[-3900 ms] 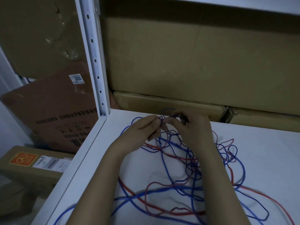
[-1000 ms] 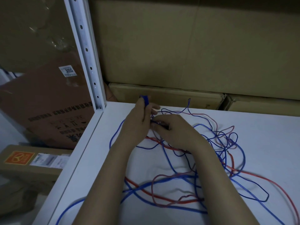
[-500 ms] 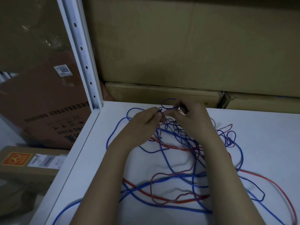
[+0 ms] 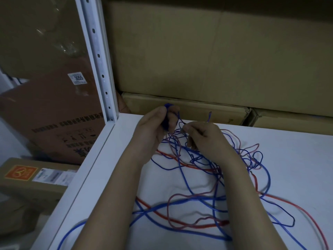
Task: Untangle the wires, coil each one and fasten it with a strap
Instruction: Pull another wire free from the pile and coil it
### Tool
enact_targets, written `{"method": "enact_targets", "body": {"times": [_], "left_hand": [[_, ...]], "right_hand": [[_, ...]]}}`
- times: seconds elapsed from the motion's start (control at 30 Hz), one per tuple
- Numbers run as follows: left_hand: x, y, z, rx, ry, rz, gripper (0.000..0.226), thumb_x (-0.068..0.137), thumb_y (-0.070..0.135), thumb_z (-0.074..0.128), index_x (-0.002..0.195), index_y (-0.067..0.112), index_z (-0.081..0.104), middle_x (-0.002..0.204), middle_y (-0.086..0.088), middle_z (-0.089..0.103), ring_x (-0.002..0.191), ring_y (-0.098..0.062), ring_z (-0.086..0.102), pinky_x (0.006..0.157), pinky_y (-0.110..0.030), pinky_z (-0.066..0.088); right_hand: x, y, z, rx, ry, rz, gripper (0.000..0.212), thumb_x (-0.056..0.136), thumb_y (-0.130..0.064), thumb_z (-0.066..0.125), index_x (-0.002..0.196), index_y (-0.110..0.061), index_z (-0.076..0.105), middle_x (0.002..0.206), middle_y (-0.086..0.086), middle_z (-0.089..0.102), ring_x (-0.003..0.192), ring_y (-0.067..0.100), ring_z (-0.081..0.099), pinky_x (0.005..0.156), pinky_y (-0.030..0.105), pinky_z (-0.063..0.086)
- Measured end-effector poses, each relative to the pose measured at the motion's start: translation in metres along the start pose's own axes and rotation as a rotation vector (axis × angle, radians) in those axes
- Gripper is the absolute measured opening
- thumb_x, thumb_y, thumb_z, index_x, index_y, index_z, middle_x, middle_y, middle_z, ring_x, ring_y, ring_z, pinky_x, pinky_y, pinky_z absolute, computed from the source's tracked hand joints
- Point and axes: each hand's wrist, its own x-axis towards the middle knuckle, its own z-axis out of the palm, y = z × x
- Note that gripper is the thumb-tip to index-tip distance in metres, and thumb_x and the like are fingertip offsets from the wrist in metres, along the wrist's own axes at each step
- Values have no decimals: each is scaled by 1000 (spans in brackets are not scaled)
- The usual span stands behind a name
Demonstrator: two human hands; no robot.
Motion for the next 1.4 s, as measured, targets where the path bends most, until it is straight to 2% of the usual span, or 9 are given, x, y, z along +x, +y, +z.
{"method": "enact_targets", "body": {"times": [0.27, 0.33, 0.47, 0.63, 0.83, 1.0, 1.07, 1.23, 1.4], "left_hand": [[5, -2, -11, 549, 182, 201, 25, 104, 6, 32, 117, -2, 51, 96, 6, 67, 89, -3, 64, 86, -18, 47], [3, -6, -14, 768, 176, 218, 21, 104, 11, 34, 107, 16, 54, 101, 6, 65, 96, -5, 62, 89, -18, 46], [-1, -13, -19, 1080, 91, 186, 16, 103, 14, 36, 92, 23, 44, 84, 9, 58, 74, 4, 56, 63, -4, 39], [0, -12, -22, 1061, -1, 77, 17, 103, 16, 37, 101, 5, 49, 79, 15, 49, 69, 12, 50, 62, -4, 36], [-3, -13, -15, 1060, -52, -36, 28, 103, 24, 38, 84, 9, 51, 73, -7, 53, 60, -3, 43, 56, -15, 33], [-3, -8, -13, 992, -92, -117, 32, 103, 26, 37, 94, 1, 55, 90, -19, 58, 86, -26, 55, 73, -30, 40], [-3, -6, -13, 1014, -148, -168, 33, 104, 29, 35, 97, 4, 56, 86, -11, 57, 88, -24, 56, 78, -32, 43], [-2, -4, -16, 1150, -191, -118, 34, 100, 34, 44, 89, 4, 56, 70, -5, 51, 63, -9, 46, 56, -18, 32], [-2, -2, -18, 1100, -155, -87, 43, 94, 43, 50, 82, 3, 62, 69, -18, 54, 56, -10, 45, 54, -21, 32]], "right_hand": [[-3, -9, 9, -29, -206, -77, 25, 94, -30, 58, 85, -12, 72, 65, 8, 64, 61, 22, 58, 64, 38, 48], [-3, -11, 13, 5, -210, -95, 17, 93, -28, 60, 94, -18, 74, 70, -2, 67, 63, 16, 60, 65, 32, 48], [-2, -13, 15, -4, -177, -125, 16, 93, -21, 59, 99, -22, 73, 64, -23, 60, 58, 1, 53, 57, 13, 37], [1, -9, 9, -89, 27, -103, 3, 86, -29, 69, 83, -29, 68, 64, -12, 59, 62, 4, 54, 56, 16, 38], [1, -3, 6, -202, 166, -103, 30, 76, -47, 71, 73, -17, 68, 56, -7, 54, 54, 8, 48, 50, 28, 35], [1, 3, 5, -265, 301, 18, 45, 67, -62, 70, 56, -21, 54, 44, -8, 41, 42, 7, 37, 45, 24, 22], [2, 5, 4, -245, 306, 63, 45, 65, -61, 72, 56, -21, 52, 43, -8, 39, 40, 8, 35, 44, 24, 22], [2, 7, 2, -50, 175, 13, 24, 82, -41, 69, 74, -19, 64, 47, -11, 44, 45, 5, 41, 45, 18, 28], [6, 3, -2, -22, 186, -24, 11, 94, -28, 57, 83, -29, 57, 71, 6, 61, 65, 22, 60, 61, 39, 49]]}}
